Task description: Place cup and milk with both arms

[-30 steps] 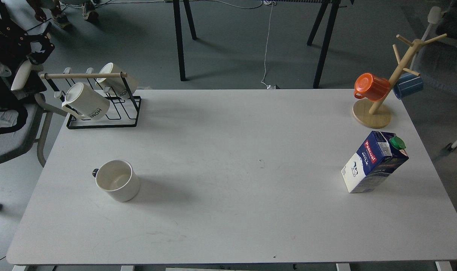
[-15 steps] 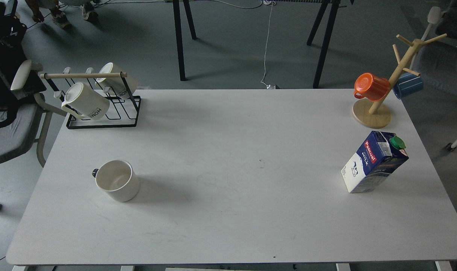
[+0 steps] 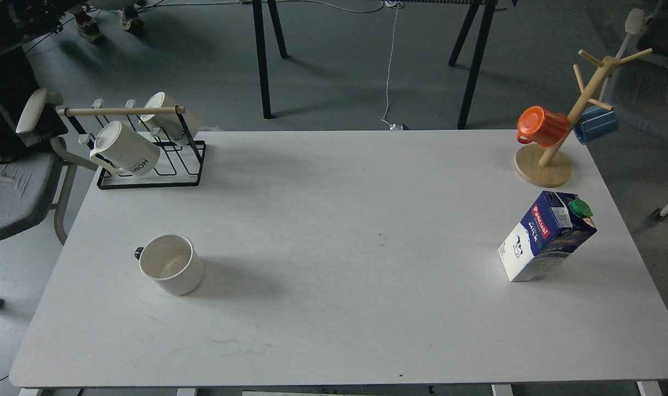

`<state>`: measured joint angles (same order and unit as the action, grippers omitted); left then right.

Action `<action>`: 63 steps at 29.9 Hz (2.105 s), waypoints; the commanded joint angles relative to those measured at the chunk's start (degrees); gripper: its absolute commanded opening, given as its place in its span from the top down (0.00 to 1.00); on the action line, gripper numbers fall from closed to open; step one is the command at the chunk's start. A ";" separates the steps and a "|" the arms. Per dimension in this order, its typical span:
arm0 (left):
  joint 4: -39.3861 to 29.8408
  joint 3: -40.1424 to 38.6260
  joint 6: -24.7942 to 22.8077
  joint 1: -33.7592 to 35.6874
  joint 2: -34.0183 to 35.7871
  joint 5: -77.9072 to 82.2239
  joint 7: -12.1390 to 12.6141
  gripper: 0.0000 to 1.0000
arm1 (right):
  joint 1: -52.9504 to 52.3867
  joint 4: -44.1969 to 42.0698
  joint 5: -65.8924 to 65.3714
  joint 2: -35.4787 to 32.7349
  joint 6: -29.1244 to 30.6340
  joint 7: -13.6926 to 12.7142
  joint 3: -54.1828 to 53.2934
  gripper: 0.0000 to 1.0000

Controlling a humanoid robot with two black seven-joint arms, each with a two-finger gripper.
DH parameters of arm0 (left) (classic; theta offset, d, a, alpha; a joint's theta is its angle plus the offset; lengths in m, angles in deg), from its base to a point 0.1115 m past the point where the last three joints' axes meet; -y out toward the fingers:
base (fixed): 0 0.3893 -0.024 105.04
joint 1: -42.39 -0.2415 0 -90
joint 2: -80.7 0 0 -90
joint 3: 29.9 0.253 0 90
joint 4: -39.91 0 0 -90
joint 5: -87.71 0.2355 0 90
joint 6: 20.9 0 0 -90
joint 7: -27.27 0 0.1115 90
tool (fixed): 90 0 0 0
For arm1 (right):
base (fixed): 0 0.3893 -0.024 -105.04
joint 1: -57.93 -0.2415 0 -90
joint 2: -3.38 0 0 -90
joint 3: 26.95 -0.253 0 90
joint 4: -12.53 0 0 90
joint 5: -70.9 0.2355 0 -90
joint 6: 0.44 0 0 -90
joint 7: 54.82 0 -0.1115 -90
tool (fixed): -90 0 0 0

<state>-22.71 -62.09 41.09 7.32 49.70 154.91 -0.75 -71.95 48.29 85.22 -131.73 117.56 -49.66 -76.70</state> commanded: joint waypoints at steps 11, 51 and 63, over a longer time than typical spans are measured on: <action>-6.46 10.12 8.24 -10.18 0.41 48.26 0.02 0.00 | 0.85 -0.16 0.71 -0.33 0.00 2.39 -0.71 0.01; 6.37 9.77 5.87 -18.80 -11.71 56.28 0.02 0.01 | 2.96 -0.78 0.62 -1.03 0.00 3.01 -0.71 0.01; 6.73 10.39 7.62 -19.24 -11.80 56.46 0.02 0.34 | 3.66 -0.78 0.62 -1.12 0.00 3.10 -0.71 0.01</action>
<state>-15.92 -51.88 48.39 -11.91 37.79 211.25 -0.73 -68.30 47.51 85.84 -132.87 117.56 -46.63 -77.40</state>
